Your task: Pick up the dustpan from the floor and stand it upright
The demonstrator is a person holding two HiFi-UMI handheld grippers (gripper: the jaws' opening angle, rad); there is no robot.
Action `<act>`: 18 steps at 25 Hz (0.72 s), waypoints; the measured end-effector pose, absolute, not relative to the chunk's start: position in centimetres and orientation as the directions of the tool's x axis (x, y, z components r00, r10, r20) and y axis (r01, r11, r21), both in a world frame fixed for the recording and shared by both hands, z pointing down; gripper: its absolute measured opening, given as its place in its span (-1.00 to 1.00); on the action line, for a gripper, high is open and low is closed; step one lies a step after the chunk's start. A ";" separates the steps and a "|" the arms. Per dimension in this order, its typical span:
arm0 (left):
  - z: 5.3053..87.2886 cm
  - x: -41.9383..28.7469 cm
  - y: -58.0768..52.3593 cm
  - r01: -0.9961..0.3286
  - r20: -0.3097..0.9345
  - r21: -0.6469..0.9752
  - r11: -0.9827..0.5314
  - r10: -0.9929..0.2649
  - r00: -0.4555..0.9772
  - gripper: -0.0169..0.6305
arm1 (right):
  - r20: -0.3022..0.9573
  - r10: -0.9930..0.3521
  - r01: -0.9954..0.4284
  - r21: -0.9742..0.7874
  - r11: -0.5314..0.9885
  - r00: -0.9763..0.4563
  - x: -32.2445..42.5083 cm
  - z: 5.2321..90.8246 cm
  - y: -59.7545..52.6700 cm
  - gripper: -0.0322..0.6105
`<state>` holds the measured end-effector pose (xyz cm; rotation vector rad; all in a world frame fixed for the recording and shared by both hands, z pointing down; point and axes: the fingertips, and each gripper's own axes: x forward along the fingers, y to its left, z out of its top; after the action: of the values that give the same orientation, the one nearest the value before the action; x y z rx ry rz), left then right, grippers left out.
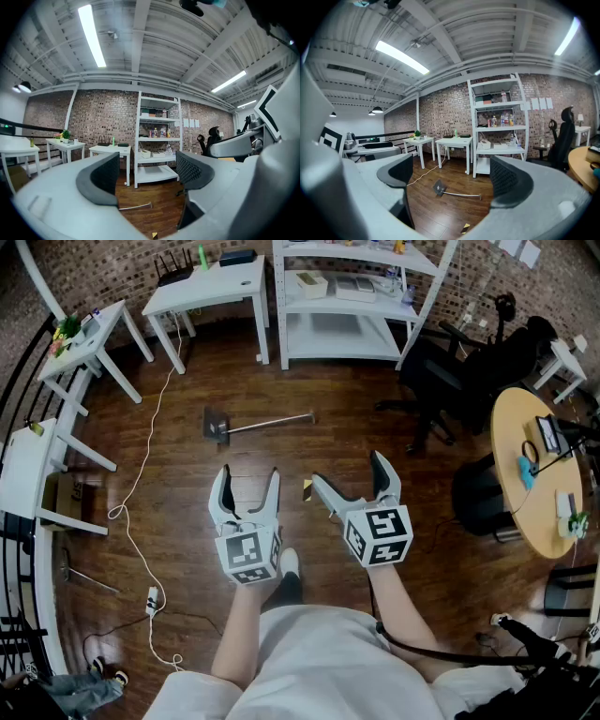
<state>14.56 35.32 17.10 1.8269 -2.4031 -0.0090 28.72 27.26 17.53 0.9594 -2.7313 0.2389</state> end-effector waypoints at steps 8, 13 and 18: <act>20.8 3.8 28.7 -0.965 0.154 0.128 0.231 -0.965 -0.210 0.14 | 0.259 -0.543 -0.581 -0.093 0.809 -0.798 15.8 19.6 22.1 0.56; 23.4 -0.3 24.6 -0.964 0.201 0.147 0.221 -0.961 -0.190 0.15 | 0.285 -0.520 -0.570 -0.131 0.811 -0.805 11.7 22.1 17.5 0.46; 27.3 -6.6 18.2 -0.957 0.214 0.145 0.252 -0.952 -0.218 0.14 | 0.297 -0.504 -0.562 -0.161 0.811 -0.811 6.1 26.7 9.7 0.46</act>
<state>-6.64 18.18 27.34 1.7763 -2.2675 0.0265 6.11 9.70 26.66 0.8245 -2.7568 0.3549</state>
